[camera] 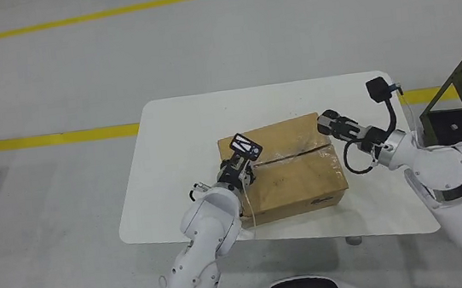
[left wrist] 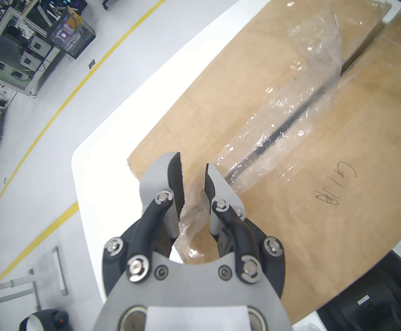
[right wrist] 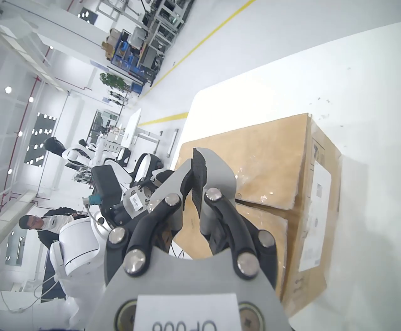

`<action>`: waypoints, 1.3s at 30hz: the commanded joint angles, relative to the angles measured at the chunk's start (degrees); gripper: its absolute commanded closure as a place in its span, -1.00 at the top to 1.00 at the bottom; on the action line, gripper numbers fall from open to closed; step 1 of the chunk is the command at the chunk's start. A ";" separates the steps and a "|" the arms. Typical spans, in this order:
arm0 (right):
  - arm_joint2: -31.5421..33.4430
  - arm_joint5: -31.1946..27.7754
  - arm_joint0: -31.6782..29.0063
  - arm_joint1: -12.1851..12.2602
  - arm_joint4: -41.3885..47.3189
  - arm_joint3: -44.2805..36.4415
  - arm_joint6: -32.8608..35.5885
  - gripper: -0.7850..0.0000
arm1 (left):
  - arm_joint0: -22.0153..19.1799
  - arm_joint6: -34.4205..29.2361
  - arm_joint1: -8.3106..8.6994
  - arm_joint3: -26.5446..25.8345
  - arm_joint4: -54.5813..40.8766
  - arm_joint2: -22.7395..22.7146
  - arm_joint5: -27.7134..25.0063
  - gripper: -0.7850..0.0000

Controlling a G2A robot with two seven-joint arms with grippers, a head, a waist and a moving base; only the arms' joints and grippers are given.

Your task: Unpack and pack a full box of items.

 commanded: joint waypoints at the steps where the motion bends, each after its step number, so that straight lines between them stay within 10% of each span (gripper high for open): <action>1: -0.91 -2.93 -0.30 -0.31 0.65 1.59 -3.41 -1.00 | 1.59 0.14 0.29 -2.56 -0.17 -2.02 0.52 1.00; 15: -3.80 -10.95 -0.03 -1.45 2.64 7.39 -12.88 -1.00 | 12.88 2.36 1.78 -12.93 3.86 -14.40 8.19 1.00; 27: -18.56 -8.41 1.83 -3.43 -34.38 2.01 -27.67 -1.00 | 13.70 1.95 1.84 -13.25 6.31 -15.62 10.72 1.00; 39: -34.84 -8.67 12.21 -8.88 -38.98 12.75 -29.81 -1.00 | 16.73 4.01 2.07 -14.31 8.17 -20.14 13.73 1.00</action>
